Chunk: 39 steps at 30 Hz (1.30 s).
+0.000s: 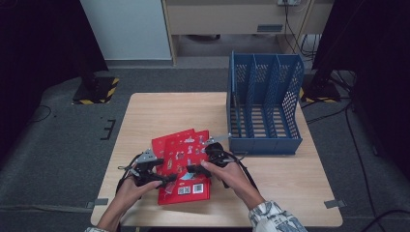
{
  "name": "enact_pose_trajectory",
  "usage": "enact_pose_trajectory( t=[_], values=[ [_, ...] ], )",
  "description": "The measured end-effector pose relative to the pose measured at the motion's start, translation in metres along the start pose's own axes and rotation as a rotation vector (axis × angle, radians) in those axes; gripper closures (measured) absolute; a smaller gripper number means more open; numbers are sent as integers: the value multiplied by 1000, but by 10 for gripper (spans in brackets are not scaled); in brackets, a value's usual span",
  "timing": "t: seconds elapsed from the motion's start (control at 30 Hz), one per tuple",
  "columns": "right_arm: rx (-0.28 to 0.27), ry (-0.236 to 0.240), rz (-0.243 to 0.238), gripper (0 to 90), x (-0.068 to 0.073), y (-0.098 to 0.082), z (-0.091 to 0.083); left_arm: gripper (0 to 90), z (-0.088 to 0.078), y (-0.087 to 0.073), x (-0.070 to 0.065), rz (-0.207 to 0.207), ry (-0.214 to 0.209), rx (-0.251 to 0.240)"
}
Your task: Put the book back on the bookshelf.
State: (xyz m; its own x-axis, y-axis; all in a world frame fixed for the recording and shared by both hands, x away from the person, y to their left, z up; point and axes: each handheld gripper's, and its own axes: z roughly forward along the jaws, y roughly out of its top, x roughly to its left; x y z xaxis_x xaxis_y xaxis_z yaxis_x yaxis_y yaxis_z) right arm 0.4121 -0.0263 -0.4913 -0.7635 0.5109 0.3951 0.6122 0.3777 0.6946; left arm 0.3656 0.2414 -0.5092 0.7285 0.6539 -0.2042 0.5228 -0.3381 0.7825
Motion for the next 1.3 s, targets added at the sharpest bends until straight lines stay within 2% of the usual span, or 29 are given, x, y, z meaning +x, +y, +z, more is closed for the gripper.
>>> enact_pose_trajectory(
  t=[0.2,0.27,0.33,0.43,0.6,0.93,1.17,1.3],
  values=[
    [-23,-28,14,204,0,4,3,56,0,0,-2,11,-6,-14],
    [-24,-34,21,248,0,6,2,26,1,-1,-1,-2,6,-14],
    [-24,-45,32,291,-1,7,0,0,2,-1,1,-47,3,-6],
    [-12,-51,42,304,-2,7,0,0,2,-3,1,-62,6,-9],
    [-25,-44,59,350,-3,8,-2,0,2,-4,2,-91,-2,-13],
    [-42,-34,79,424,-2,10,-7,0,0,-4,1,-85,-8,-18],
    [-57,-21,87,475,0,12,-12,0,-2,-3,0,-64,-7,-27],
    [-67,-8,109,511,1,13,-15,0,-3,-3,0,-64,-4,-40]
  ],
)
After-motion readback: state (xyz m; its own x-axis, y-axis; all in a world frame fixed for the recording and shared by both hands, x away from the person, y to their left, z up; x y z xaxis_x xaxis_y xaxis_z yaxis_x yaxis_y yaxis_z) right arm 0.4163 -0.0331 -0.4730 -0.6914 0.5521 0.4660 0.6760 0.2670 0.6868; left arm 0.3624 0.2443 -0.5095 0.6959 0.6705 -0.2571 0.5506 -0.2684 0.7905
